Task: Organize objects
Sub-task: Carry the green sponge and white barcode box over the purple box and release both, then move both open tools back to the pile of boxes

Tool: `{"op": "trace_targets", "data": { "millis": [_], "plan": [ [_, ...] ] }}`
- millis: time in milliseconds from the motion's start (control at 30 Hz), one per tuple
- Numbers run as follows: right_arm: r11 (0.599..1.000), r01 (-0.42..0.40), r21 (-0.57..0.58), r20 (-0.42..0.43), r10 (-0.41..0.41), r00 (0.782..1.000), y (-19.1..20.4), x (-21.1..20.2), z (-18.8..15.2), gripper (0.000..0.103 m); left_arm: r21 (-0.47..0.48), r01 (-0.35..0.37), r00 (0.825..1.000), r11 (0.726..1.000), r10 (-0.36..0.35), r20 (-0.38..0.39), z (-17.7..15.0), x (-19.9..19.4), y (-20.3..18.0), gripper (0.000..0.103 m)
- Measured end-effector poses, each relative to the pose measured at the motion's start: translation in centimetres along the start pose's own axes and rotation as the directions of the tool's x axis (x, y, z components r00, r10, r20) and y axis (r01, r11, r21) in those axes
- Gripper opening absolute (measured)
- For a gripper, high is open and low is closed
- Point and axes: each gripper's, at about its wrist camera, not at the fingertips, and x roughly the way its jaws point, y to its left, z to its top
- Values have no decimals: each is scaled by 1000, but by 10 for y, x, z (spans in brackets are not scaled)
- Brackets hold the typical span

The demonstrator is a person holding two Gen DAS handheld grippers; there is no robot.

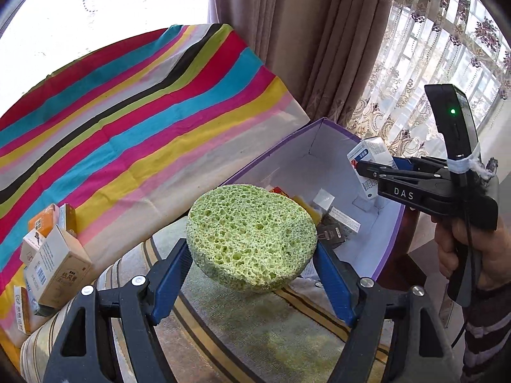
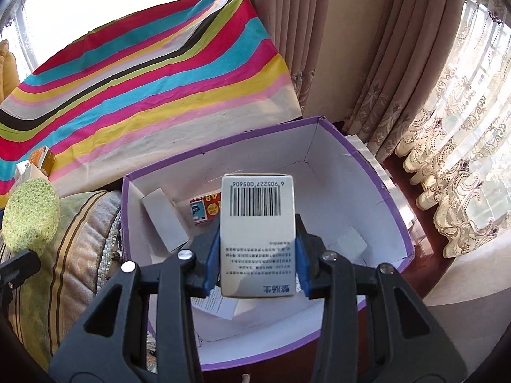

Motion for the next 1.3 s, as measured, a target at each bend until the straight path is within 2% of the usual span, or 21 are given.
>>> {"op": "trace_targets", "data": {
  "millis": [100, 200, 267, 367, 433, 533, 1033, 1300],
  "plan": [
    [1000, 30, 7, 7, -30, 1000, -8, 0, 2, 44, 23, 40, 999, 999, -39, -9, 4, 5, -13, 78],
    [998, 58, 18, 7, -59, 998, -14, 0, 2, 44, 51, 113, 994, 992, -112, -16, 8, 8, -26, 79],
    [996, 82, 20, 8, -82, 997, -17, 1, 3, 44, 69, 135, 991, 988, -134, -21, 8, 10, -33, 83],
    [994, 106, 24, 11, -107, 994, -19, 0, 4, 47, 75, 134, 991, 988, -133, -20, 8, 10, -36, 83],
    [995, 95, 40, 22, -96, 995, -21, -1, 6, 63, 54, 136, 991, 989, -135, -13, 8, 9, -32, 83],
    [995, 93, 43, 41, -95, 995, -19, -6, 7, 74, 13, 142, 990, 990, -142, -5, 9, 7, -25, 84],
    [990, 140, -15, 87, -138, 987, -2, -18, 14, 75, -118, 101, 995, 988, -96, 41, 1, -8, 20, 84],
    [994, 105, -39, 90, -101, 991, 12, -22, 15, 75, -202, 74, 996, 977, -61, 70, -13, -24, 52, 84]
  ]
}}
